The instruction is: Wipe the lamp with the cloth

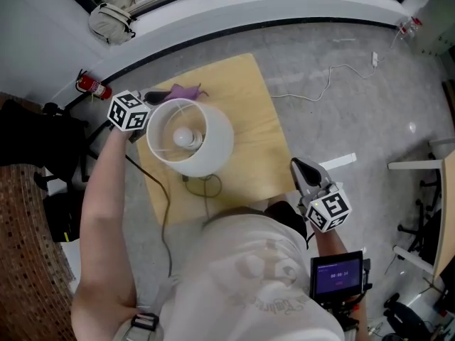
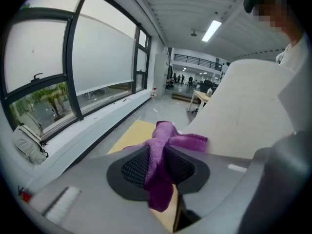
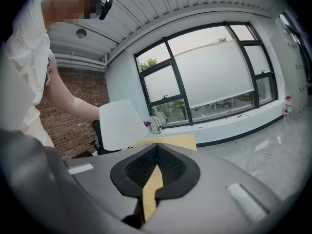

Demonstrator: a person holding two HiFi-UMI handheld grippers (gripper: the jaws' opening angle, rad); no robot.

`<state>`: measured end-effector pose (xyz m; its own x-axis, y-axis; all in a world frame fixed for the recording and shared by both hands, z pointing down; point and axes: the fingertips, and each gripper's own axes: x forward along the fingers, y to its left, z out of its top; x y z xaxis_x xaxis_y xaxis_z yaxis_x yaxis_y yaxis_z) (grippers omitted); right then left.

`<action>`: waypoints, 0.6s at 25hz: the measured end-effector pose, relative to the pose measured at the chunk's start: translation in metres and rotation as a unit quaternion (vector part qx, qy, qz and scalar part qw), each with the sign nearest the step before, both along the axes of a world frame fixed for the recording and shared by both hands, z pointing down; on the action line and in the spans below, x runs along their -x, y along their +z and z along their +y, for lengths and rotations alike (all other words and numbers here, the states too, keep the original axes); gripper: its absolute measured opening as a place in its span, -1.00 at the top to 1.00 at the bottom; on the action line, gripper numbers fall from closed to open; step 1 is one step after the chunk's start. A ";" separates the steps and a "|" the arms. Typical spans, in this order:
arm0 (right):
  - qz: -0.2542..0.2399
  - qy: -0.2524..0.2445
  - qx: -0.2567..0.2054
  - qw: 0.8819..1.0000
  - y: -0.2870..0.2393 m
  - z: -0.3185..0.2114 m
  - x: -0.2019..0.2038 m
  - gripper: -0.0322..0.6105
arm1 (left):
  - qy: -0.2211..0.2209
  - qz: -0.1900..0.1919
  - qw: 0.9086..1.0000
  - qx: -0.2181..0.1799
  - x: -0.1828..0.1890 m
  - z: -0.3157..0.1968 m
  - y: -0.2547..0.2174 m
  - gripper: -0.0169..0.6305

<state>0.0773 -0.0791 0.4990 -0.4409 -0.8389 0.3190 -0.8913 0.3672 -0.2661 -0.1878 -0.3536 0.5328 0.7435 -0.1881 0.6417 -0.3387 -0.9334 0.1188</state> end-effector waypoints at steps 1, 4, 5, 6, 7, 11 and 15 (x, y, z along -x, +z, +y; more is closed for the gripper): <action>0.000 0.000 0.000 1.000 0.000 0.000 -0.001 0.87 | -0.004 -0.007 1.000 -0.003 0.001 -0.002 0.003 0.65; -0.001 0.000 -0.002 1.000 -0.001 -0.002 -0.003 0.87 | -0.011 -0.002 1.000 -0.019 0.002 -0.010 -0.010 0.65; -0.001 0.001 -0.004 1.000 -0.001 -0.003 -0.004 0.87 | -0.010 0.004 1.000 -0.028 0.002 -0.013 -0.021 0.65; -0.002 0.001 -0.006 1.000 -0.002 -0.004 -0.004 0.87 | -0.005 0.011 0.999 -0.036 0.002 -0.016 -0.034 0.65; -0.002 0.001 -0.007 1.000 -0.003 -0.005 -0.003 0.87 | 0.001 0.021 0.999 -0.044 0.001 -0.018 -0.050 0.65; -0.006 -0.002 -0.013 1.000 -0.007 -0.006 0.000 0.87 | 0.051 0.072 0.994 -0.059 -0.011 -0.014 -0.122 0.65; -0.012 0.001 -0.015 1.000 -0.005 -0.005 -0.001 0.87 | 0.143 0.094 0.984 -0.040 -0.038 0.014 -0.168 0.65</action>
<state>0.0781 -0.0842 0.4938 -0.4467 -0.8488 0.2827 -0.8854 0.3740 -0.2761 -0.1503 -0.3396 0.3653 0.8775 0.0010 0.4796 -0.0403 -0.9963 0.0759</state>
